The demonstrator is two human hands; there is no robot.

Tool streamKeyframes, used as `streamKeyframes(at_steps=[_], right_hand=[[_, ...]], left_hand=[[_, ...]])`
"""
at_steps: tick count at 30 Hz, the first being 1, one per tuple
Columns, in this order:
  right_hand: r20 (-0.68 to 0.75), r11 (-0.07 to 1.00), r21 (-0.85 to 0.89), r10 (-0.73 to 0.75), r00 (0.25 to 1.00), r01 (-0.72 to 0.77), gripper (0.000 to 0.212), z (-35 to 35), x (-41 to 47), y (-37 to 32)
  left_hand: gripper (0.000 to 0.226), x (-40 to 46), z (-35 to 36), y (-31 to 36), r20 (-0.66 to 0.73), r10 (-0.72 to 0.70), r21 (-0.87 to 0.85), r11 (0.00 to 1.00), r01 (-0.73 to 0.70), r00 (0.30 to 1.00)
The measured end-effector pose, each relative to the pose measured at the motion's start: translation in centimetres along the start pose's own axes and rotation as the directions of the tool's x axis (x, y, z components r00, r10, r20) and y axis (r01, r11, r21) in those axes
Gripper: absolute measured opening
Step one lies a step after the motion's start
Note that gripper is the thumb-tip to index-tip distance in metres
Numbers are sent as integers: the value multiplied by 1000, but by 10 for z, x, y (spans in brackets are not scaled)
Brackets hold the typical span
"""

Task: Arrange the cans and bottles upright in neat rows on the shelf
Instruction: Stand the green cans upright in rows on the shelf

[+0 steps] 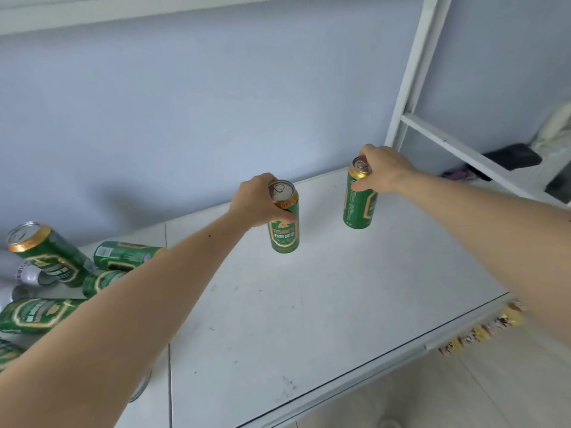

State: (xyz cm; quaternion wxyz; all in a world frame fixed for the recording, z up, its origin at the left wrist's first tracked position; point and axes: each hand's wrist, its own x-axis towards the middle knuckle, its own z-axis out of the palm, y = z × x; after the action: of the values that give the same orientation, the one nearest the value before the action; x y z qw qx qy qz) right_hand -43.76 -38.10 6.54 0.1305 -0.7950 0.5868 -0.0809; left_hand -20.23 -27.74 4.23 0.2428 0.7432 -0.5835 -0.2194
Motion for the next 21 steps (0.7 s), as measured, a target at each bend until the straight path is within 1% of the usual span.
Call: streamKeyframes(at_steps=[5, 12, 21], right_hand=[[7, 1000, -20, 12, 1000, -12, 59, -16, 11, 50], [43, 999, -35, -40, 998, 42, 60, -34, 42, 106], [32, 999, -27, -45, 998, 46, 60, -34, 91, 140]], left_hand=[[58, 19, 34, 37, -13, -7, -42, 999, 6, 1000], [59, 45, 79, 91, -39, -62, -75, 995, 59, 997], [62, 100, 109, 126, -43, -60, -57, 997, 58, 997]])
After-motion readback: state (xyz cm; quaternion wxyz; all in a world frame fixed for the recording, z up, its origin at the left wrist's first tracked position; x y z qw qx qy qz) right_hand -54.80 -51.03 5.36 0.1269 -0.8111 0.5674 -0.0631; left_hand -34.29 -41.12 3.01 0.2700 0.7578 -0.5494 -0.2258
